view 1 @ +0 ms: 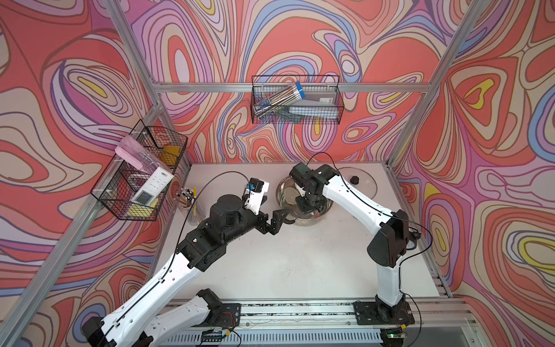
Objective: Stir the soup with a spoon
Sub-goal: Stir the soup in the pan with a stick.
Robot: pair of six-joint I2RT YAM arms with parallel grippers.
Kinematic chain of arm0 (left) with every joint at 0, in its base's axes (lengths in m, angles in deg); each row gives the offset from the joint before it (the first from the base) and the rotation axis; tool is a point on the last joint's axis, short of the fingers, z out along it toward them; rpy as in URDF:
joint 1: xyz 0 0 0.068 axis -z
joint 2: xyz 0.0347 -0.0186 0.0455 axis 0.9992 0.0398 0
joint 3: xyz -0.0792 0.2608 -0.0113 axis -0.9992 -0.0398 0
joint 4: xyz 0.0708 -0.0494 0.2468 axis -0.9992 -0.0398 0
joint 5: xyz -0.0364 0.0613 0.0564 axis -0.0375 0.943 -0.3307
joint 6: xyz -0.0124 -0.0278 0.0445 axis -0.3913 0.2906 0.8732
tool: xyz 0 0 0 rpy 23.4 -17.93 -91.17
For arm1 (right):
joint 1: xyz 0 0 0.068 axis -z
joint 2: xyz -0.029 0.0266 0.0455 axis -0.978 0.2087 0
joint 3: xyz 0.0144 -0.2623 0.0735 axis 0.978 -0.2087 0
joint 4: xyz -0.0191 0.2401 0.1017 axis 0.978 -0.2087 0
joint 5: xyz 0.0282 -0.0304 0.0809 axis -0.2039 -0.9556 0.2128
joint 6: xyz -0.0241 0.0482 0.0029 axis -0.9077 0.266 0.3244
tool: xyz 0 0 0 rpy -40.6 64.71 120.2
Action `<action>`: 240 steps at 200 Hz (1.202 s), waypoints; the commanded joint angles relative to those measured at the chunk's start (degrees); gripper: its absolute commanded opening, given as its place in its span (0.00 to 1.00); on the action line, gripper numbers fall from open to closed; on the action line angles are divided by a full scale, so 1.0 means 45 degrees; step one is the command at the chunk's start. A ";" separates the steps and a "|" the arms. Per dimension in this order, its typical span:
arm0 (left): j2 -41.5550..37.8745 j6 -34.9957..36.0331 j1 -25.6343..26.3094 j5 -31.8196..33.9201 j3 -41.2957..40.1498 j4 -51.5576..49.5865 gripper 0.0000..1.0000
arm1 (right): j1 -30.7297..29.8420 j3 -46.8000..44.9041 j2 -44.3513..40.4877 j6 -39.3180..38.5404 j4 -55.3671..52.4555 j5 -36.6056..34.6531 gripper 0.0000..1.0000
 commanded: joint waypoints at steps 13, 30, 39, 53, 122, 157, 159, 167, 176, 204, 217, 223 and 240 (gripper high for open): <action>0.0062 0.1110 0.0049 -0.0084 -0.0031 -0.0345 0.99 | -0.0092 -0.1331 -0.1502 0.0390 0.0174 0.0108 0.00; 0.0133 0.1246 0.0049 -0.0033 0.0029 -0.0400 0.99 | -0.0092 -0.2121 -0.2130 0.0488 0.0163 -0.0130 0.00; 0.0148 0.1280 0.0063 -0.0037 0.0022 -0.0357 0.99 | -0.0092 -0.2480 -0.2432 0.0510 0.0131 -0.0255 0.00; 0.0221 0.1293 0.0049 -0.0067 0.0029 -0.0290 0.99 | -0.0092 -0.2978 -0.2661 0.0600 0.0005 -0.0493 0.00; 0.0441 0.1334 0.0049 -0.0249 0.0242 -0.0373 0.99 | 0.0707 -0.3543 -0.3383 0.0939 0.0071 -0.2037 0.00; 0.0363 0.1259 0.0049 -0.0246 0.0283 -0.0557 0.99 | 0.1031 -0.2258 -0.2247 0.0487 0.0348 -0.2206 0.00; 0.0339 0.1247 0.0049 -0.0250 0.0298 -0.0562 0.99 | 0.1038 -0.2180 -0.2162 0.0452 0.0359 -0.2217 0.00; 0.0314 0.1184 0.0049 -0.0248 0.0289 -0.0580 0.99 | 0.1095 -0.1819 -0.1846 0.0367 0.0367 -0.2236 0.00; 0.0294 0.1125 0.0049 -0.0269 0.0281 -0.0580 0.99 | 0.1112 -0.1391 -0.1478 0.0257 0.0398 -0.2232 0.00; 0.0188 0.0983 0.0048 -0.0223 0.0160 -0.0590 0.99 | 0.1108 0.0002 -0.0480 0.0088 0.0399 -0.1800 0.00; 0.0131 0.0944 0.0049 -0.0193 0.0127 -0.0573 0.99 | 0.1084 0.0626 -0.0067 0.0024 0.0374 -0.1391 0.00; 0.0129 0.0934 0.0049 -0.0193 0.0108 -0.0564 0.99 | 0.1071 0.0905 0.0080 0.0006 0.0343 -0.1129 0.00; 0.0126 0.0905 0.0049 -0.0146 0.0068 -0.0569 0.99 | 0.0882 0.1609 0.0480 -0.0029 0.0188 -0.0777 0.00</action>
